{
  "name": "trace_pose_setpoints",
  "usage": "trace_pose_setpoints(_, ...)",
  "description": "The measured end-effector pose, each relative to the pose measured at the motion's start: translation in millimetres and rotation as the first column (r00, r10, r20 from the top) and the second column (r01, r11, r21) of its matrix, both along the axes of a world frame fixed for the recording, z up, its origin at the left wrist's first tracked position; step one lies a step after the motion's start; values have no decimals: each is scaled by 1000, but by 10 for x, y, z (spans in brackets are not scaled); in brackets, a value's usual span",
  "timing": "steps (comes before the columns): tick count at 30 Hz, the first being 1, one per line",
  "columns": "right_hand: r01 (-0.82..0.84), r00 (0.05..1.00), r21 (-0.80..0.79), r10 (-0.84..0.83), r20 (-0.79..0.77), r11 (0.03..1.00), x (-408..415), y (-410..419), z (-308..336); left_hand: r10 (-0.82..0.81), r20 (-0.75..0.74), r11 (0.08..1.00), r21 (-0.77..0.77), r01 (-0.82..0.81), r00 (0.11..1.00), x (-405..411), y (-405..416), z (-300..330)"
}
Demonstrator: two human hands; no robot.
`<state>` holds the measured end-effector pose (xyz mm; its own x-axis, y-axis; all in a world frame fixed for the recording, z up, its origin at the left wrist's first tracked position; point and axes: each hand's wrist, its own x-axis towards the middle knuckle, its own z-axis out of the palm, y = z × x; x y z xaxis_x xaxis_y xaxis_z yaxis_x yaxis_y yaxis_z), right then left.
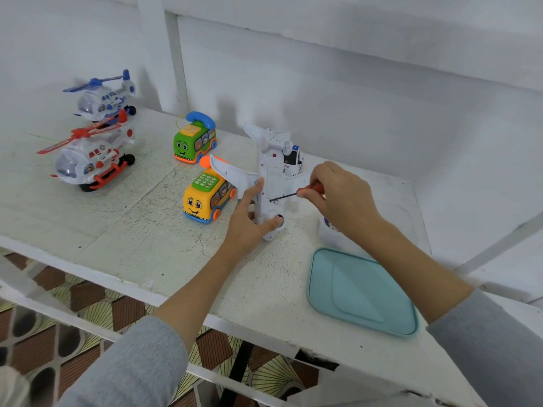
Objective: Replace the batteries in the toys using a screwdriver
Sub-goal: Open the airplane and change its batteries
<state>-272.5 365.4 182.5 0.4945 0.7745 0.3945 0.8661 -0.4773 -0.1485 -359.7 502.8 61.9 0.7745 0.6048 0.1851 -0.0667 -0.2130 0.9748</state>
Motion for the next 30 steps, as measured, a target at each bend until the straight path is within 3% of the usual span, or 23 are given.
trace_pose_setpoints(2,90,996,-87,-88,24,992,21,-8,-27,3,8,1000,-4,-3,1000,-2,1,0)
trace_pose_setpoints(5,-132,972,119,152,-178,984,29,-64,-97,15,11,1000,-20,-15,1000,2,10,-6)
trace_pose_setpoints(7,-216,940,190,257,-226,958,49,-100,-77,9,16,1000,-16,-9,1000,-4,3,-3)
trace_pose_setpoints(12,29,998,12,-29,54,1000,118,-85,-131,16,2,1000,-7,-16,1000,2,-14,4)
trace_pose_setpoints(15,-51,998,25,52,-32,998,94,-88,-159,11,-1,1000,5,-11,1000,-2,-7,-8)
trace_pose_setpoints(17,-136,991,42,136,17,990,83,-101,-144,12,-6,1000,8,-11,1000,-6,-11,-1)
trace_pose_setpoints(21,54,998,-35,-53,38,998,95,-55,-130,-4,-3,1000,19,4,1000,-2,-12,-5)
trace_pose_setpoints(25,-115,989,54,119,-83,992,108,-77,-118,6,-15,1000,12,-6,1000,-8,-3,3)
trace_pose_setpoints(30,-30,996,49,34,-83,998,126,-77,-153,-2,-20,1000,30,2,1000,-5,-3,10)
